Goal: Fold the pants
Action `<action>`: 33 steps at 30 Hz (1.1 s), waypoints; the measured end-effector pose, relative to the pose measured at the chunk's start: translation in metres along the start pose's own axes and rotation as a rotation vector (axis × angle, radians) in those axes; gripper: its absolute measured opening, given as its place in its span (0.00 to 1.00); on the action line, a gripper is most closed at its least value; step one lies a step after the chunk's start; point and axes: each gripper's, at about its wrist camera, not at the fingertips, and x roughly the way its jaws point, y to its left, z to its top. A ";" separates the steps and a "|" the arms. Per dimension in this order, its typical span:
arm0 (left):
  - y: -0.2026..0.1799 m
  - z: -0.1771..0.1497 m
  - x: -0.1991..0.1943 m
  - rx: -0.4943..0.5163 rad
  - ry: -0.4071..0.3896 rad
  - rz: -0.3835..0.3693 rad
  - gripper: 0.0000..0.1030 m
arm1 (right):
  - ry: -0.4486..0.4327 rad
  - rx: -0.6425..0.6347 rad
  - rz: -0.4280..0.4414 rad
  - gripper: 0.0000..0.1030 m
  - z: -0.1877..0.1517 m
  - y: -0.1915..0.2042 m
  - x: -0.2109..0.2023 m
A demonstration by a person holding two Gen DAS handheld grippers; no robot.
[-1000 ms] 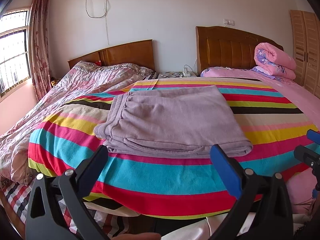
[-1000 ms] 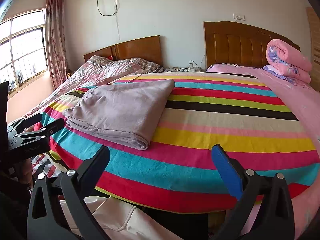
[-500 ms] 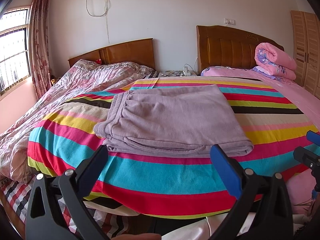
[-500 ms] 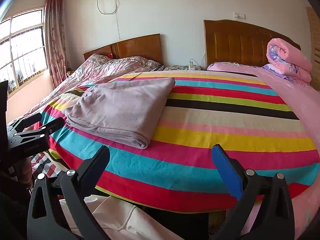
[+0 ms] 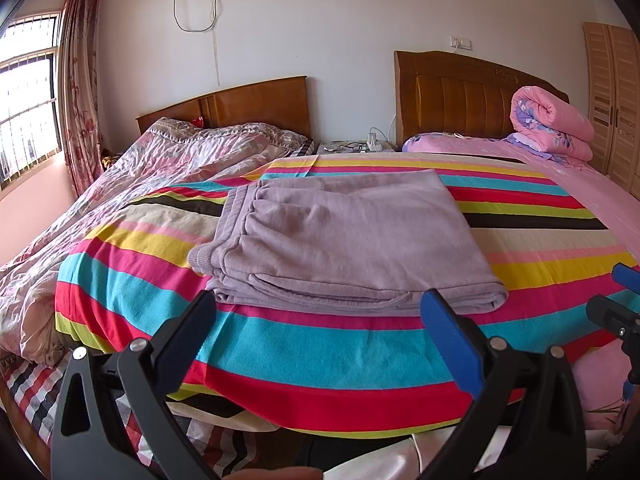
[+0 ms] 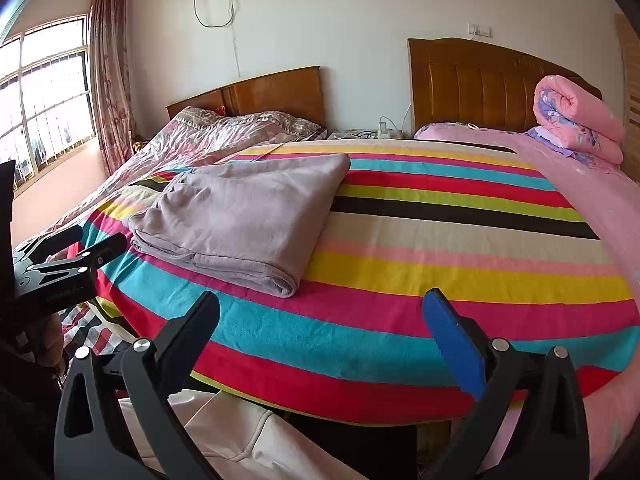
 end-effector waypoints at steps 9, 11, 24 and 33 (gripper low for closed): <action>0.000 0.000 0.000 0.000 0.000 0.000 0.99 | 0.001 -0.001 0.001 0.95 0.000 0.000 0.000; 0.000 0.001 -0.001 0.000 -0.001 0.000 0.99 | 0.003 -0.001 0.001 0.95 0.000 0.000 0.001; 0.001 0.001 -0.001 -0.001 0.000 0.000 0.99 | 0.007 0.002 0.001 0.95 -0.002 0.001 0.002; 0.001 0.001 -0.001 -0.001 0.000 0.000 0.99 | 0.009 0.004 0.003 0.95 -0.004 0.002 0.001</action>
